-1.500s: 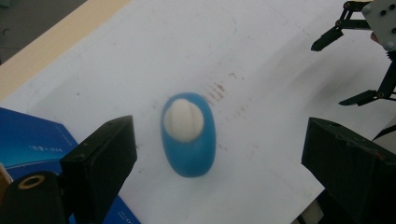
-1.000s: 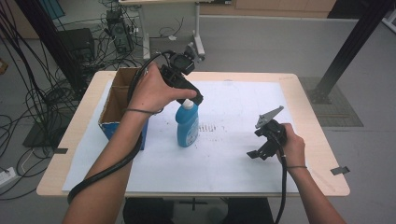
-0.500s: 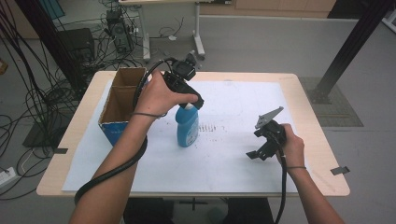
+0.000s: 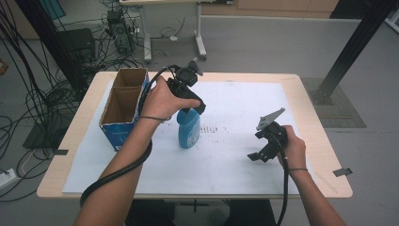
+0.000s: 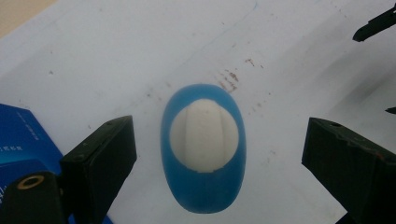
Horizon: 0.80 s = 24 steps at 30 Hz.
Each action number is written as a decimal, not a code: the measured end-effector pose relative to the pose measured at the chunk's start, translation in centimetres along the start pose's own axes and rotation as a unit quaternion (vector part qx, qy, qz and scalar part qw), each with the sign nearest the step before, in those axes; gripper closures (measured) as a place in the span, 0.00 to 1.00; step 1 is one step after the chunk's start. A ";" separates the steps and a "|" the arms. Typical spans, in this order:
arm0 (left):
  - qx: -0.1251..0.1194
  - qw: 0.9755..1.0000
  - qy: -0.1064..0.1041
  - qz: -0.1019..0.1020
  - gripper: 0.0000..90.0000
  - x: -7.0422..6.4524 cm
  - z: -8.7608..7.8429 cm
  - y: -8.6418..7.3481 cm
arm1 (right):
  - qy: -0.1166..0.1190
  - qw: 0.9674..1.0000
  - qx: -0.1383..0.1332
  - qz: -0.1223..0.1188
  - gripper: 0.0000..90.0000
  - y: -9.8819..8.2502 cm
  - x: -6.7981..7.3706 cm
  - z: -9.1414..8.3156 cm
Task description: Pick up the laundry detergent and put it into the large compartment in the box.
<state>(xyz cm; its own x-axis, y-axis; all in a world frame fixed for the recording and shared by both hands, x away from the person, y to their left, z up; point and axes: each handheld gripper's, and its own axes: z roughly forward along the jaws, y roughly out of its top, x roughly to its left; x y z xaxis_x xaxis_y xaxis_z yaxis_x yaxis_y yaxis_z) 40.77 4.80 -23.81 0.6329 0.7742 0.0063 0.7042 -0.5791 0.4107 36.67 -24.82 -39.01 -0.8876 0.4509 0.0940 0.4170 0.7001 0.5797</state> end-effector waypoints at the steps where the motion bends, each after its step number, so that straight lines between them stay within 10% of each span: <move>1: 0.002 1.000 0.001 0.000 0.11 0.1 0.1 0.0 | 0.000 1.000 -0.001 -0.001 0.02 0.0 0.0 0.0; 24: 0.024 1.000 0.006 -0.010 0.11 0.6 2.6 -0.1 | 0.003 1.000 0.000 -0.004 0.01 0.1 0.0 0.1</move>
<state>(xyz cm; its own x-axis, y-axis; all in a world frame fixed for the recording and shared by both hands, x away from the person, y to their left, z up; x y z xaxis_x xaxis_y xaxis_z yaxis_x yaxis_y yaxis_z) 41.90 4.67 -26.19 0.6147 0.7887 0.0087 0.7318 -0.5743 0.3669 36.73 -24.71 -39.03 -0.8920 0.4422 0.0939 0.4100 0.7038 0.5801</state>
